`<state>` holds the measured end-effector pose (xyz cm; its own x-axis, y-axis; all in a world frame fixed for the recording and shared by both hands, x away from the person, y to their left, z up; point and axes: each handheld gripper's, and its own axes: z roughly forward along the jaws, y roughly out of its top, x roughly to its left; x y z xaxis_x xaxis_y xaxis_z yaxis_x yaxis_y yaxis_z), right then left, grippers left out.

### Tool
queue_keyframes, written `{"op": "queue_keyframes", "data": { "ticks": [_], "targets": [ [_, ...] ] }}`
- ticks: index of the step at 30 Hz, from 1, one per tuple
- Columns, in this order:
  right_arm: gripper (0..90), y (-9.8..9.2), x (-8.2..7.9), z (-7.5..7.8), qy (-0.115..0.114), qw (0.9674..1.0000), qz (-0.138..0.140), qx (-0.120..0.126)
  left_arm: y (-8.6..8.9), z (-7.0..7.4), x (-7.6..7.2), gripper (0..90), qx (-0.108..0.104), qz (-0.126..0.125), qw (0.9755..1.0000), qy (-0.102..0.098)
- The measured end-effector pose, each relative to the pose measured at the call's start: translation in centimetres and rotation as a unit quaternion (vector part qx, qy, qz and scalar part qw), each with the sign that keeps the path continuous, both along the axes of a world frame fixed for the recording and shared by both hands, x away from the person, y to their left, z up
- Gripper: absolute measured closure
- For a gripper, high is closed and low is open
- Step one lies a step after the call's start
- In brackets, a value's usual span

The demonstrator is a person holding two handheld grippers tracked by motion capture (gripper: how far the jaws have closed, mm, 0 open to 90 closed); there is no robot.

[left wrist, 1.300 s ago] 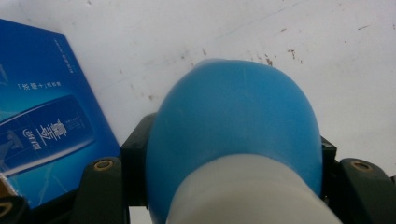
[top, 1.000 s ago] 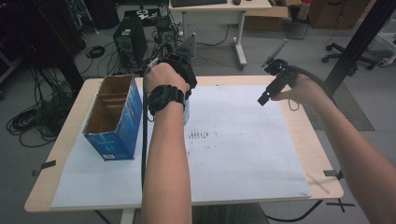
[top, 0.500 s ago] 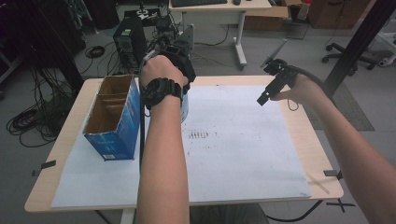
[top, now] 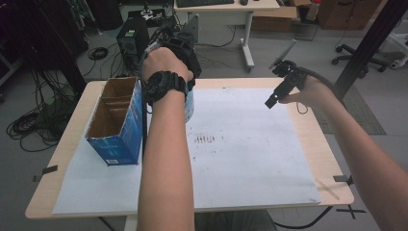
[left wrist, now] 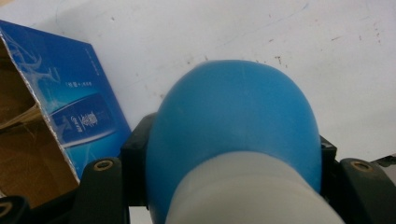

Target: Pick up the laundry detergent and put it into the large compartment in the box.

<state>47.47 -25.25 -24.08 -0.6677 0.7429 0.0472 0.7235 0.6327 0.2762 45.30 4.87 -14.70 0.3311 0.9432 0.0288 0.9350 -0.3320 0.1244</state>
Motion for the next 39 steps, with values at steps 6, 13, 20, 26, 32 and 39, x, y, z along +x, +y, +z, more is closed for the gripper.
{"op": "queue_keyframes", "data": {
  "ticks": [6, 13, 20, 26, 32, 39],
  "targets": [
    [14.5, -0.1, 0.0, 0.0, 0.001, 1.0, -0.001, -0.005, 0.3, 1.5, -0.1, 38.4, -0.003, 0.007, 1.0, -0.004],
    [14.5, -0.1, 0.0, 0.0, 0.001, 1.0, 0.0, -0.003, 0.3, 2.4, -0.1, 38.4, -0.001, 0.012, 0.9999, -0.002],
    [14.5, -0.1, 0.0, 0.0, 0.0, 1.0, 0.002, -0.006, 0.2, 2.6, -0.2, 38.4, -0.001, 0.017, 0.9999, 0.001],
    [14.5, -0.2, 0.0, 0.0, 0.0, 1.0, 0.002, -0.006, 0.3, 3.2, -0.2, 38.4, -0.001, 0.015, 0.9999, -0.008],
    [14.4, -0.3, 0.0, 0.0, 0.0, 1.0, 0.003, -0.008, 0.6, 3.3, -0.2, 38.4, -0.003, 0.021, 0.9997, -0.011],
    [14.5, -0.3, 0.0, 0.0, -0.001, 1.0, 0.002, -0.006, 1.0, 3.4, -0.2, 38.3, -0.001, 0.025, 0.9996, -0.009]
  ]
}}
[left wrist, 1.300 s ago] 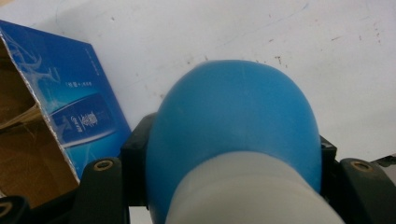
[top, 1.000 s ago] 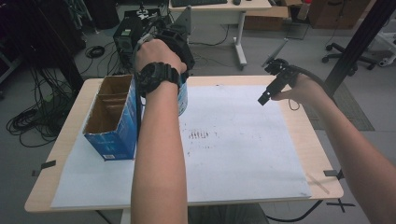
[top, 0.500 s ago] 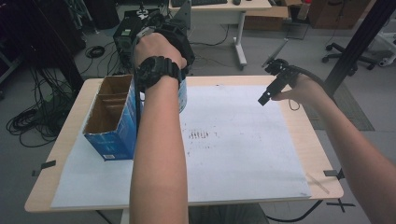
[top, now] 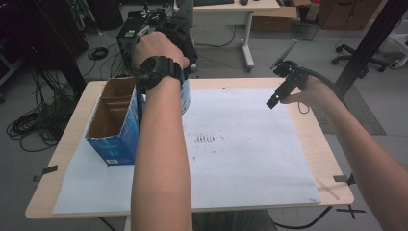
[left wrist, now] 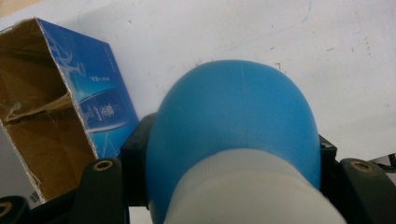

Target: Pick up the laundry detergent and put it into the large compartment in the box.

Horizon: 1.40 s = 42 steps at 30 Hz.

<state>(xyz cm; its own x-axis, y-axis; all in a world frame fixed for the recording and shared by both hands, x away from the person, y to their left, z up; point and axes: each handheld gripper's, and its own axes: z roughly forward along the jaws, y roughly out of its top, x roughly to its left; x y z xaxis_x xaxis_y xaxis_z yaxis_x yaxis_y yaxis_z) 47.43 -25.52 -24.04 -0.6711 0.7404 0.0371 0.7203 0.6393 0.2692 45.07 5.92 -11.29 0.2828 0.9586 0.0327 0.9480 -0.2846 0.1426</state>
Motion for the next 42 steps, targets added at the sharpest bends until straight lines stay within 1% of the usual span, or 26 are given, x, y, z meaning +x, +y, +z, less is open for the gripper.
{"op": "queue_keyframes", "data": {
  "ticks": [3, 10, 12, 15, 20, 24, 28, 29, 35, 39, 41, 42],
  "targets": [
    [14.5, 0.0, 0.0, 0.0, 0.0, 1.0, 0.0, 0.0, 0.2, 0.1, 0.0, 38.4, -0.002, 0.003, 1.0, -0.003],
    [14.5, 0.1, 0.1, -0.1, 0.001, 1.0, 0.001, -0.001, 0.8, 0.2, 0.0, 38.3, -0.004, 0.004, 1.0, -0.003],
    [14.5, 0.1, 0.0, 0.0, 0.0, 1.0, 0.0, -0.001, 1.1, 0.4, 0.0, 38.3, -0.005, 0.007, 1.0, -0.004],
    [14.5, 0.1, 0.0, 0.0, 0.0, 1.0, 0.001, -0.001, 1.4, 0.5, -0.1, 38.3, -0.002, 0.008, 0.9999, -0.007],
    [14.5, 0.1, 0.0, 0.0, 0.0, 1.0, 0.0, -0.002, 2.2, 0.7, -0.1, 38.3, -0.005, 0.014, 0.9999, -0.008],
    [14.5, 0.0, 0.1, -0.1, 0.0, 1.0, 0.0, -0.002, 3.2, 1.0, -0.2, 38.4, -0.002, 0.019, 0.9998, -0.011],
    [14.5, 0.0, 0.1, 0.0, 0.0, 1.0, -0.001, -0.003, 3.7, 1.1, -0.3, 38.4, 0.002, 0.022, 0.9997, -0.013],
    [14.5, 0.0, 0.1, -0.1, 0.0, 1.0, -0.002, -0.004, 4.1, 1.2, -0.3, 38.4, 0.003, 0.024, 0.9996, -0.015],
    [14.5, 0.0, 0.2, -0.1, 0.001, 1.0, -0.004, -0.003, 5.1, 1.2, -0.4, 38.4, 0.001, 0.028, 0.9995, -0.018],
    [14.5, 0.1, 0.2, -0.1, 0.002, 1.0, -0.004, -0.005, 6.2, 1.1, -0.5, 38.4, -0.002, 0.036, 0.9991, -0.021],
    [14.5, 0.1, 0.2, -0.1, 0.001, 1.0, -0.004, -0.005, 6.6, 1.1, -0.6, 38.4, -0.001, 0.037, 0.9991, -0.02],
    [14.5, 0.0, 0.2, -0.1, 0.001, 1.0, -0.005, -0.005, 6.9, 1.0, -0.6, 38.4, 0.0, 0.042, 0.9989, -0.021]
  ]
}}
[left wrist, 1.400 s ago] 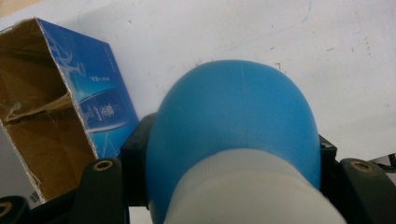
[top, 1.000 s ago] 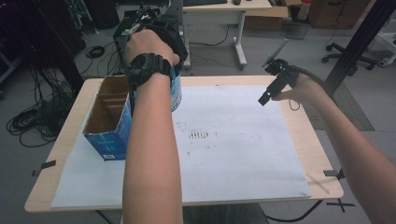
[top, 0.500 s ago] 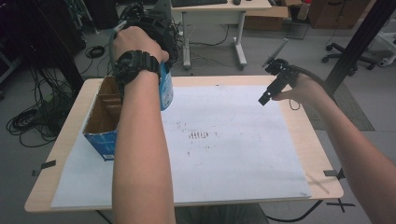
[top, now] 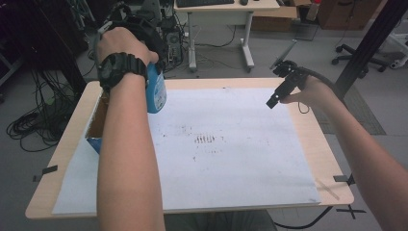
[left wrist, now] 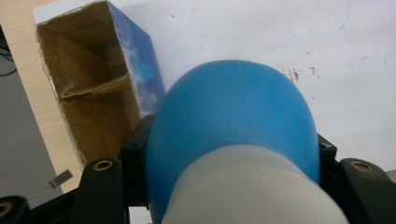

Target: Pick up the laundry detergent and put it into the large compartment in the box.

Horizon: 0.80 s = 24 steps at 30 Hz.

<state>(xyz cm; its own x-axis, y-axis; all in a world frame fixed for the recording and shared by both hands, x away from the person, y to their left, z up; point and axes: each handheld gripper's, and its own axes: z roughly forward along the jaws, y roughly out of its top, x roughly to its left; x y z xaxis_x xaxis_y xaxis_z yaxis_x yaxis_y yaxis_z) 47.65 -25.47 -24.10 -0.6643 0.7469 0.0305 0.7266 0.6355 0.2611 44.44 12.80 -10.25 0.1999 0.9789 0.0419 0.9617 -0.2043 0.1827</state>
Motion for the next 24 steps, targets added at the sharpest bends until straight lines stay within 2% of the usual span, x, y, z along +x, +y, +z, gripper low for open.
{"op": "queue_keyframes", "data": {
  "ticks": [3, 11, 24],
  "targets": [
    [14.5, 0.0, 0.0, 0.0, 0.0, 1.0, -0.002, 0.0, 0.5, -0.1, -0.1, 38.4, 0.007, 0.0, 1.0, 0.003],
    [14.5, 0.3, 0.1, 0.0, 0.0, 1.0, -0.004, -0.002, 2.4, -0.1, -0.4, 38.4, 0.003, 0.011, 0.9999, 0.001],
    [14.4, 0.4, 0.1, -0.1, 0.002, 1.0, -0.006, -0.005, 4.1, 0.1, -0.5, 38.4, 0.005, 0.02, 0.9998, -0.001]
  ]
}}
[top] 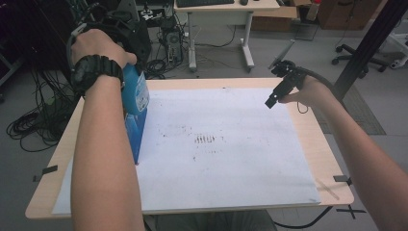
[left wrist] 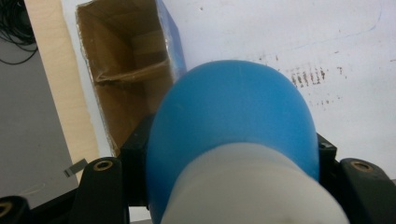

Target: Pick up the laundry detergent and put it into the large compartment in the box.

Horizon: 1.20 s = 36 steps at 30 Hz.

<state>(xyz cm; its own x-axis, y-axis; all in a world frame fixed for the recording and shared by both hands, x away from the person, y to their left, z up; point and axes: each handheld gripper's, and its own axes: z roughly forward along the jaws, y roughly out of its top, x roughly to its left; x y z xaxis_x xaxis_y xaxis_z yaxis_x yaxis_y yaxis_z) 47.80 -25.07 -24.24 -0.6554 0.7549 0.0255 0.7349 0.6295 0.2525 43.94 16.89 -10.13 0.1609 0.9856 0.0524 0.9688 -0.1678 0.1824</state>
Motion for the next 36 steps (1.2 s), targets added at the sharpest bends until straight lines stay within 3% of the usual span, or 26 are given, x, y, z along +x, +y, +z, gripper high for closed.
{"op": "queue_keyframes", "data": {
  "ticks": [36],
  "targets": [
    [14.4, -0.1, 0.0, 0.2, -0.001, 1.0, -0.004, 0.0, 5.3, 0.0, -1.1, 38.3, -0.002, 0.047, 0.9988, -0.008]
  ]
}}
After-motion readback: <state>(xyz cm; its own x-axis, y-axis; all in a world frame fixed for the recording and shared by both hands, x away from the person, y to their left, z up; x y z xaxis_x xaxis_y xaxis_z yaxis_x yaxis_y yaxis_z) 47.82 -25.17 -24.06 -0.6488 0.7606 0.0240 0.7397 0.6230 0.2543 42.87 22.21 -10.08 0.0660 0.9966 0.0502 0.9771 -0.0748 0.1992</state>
